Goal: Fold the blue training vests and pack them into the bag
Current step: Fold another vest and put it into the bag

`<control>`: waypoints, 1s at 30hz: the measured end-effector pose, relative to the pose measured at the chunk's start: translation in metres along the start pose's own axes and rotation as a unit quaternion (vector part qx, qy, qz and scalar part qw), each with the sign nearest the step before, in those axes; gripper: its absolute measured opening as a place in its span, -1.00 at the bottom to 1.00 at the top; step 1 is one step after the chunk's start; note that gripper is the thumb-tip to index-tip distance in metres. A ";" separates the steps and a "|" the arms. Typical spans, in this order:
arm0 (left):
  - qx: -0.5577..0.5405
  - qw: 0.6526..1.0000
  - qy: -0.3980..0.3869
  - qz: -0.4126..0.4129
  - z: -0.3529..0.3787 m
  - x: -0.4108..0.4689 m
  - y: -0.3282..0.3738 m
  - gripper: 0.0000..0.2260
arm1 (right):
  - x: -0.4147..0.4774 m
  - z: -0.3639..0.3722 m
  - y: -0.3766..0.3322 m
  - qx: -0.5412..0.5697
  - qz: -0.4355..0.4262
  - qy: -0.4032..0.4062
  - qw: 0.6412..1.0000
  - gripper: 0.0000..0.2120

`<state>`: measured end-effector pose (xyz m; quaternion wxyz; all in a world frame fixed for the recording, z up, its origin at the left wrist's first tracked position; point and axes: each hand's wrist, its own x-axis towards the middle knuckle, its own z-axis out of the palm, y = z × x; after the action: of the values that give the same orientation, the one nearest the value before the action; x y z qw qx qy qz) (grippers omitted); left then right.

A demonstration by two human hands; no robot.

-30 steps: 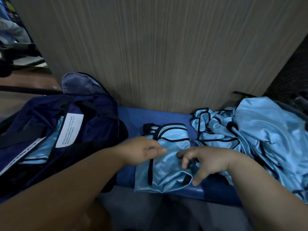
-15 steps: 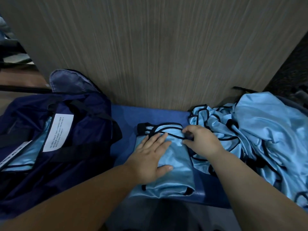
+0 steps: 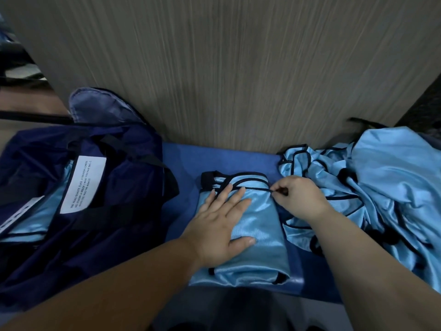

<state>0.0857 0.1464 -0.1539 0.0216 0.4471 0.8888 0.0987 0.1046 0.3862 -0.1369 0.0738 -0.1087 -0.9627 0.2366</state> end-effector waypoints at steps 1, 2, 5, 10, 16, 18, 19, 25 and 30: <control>0.001 1.000 -0.002 -0.001 0.000 0.000 0.000 -0.27 | 0.001 0.001 -0.001 0.015 0.002 0.005 1.000 -0.90; 0.001 1.000 -0.003 -0.002 -0.001 0.000 0.000 -0.27 | 0.001 0.001 -0.002 0.047 0.006 0.007 0.999 -0.91; 0.003 1.000 -0.006 -0.007 -0.001 -0.001 0.001 -0.25 | 0.003 -0.004 -0.006 0.202 0.033 -0.016 0.979 -0.86; 0.000 1.000 -0.012 -0.009 -0.001 0.000 0.001 -0.24 | -0.002 -0.016 -0.017 0.437 0.090 -0.123 0.886 -0.80; 0.007 1.000 -0.024 -0.003 0.000 0.000 -0.001 -0.25 | 0.011 -0.016 -0.005 -0.006 0.010 -0.051 0.999 -0.80; 0.010 0.999 -0.037 0.000 -0.001 0.000 -0.001 -0.27 | 0.011 -0.014 -0.006 -0.142 -0.029 0.019 0.989 -0.80; 0.011 0.999 -0.042 -0.001 -0.002 0.000 -0.001 -0.27 | 0.010 -0.014 -0.008 -0.147 -0.030 0.033 0.988 -0.80; 0.017 0.999 -0.040 -0.028 -0.002 0.001 0.001 -0.25 | -0.001 -0.018 -0.015 0.013 -0.093 0.066 0.993 -0.91; 0.009 0.998 -0.044 -0.054 0.000 0.001 0.001 -0.24 | -0.016 -0.020 -0.019 0.033 -0.106 0.009 0.994 -0.68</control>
<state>0.0858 0.1480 -0.1534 0.0614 0.4021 0.9109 0.0695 0.1204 0.3750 -0.1119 0.1110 -0.0055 -0.9597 0.2583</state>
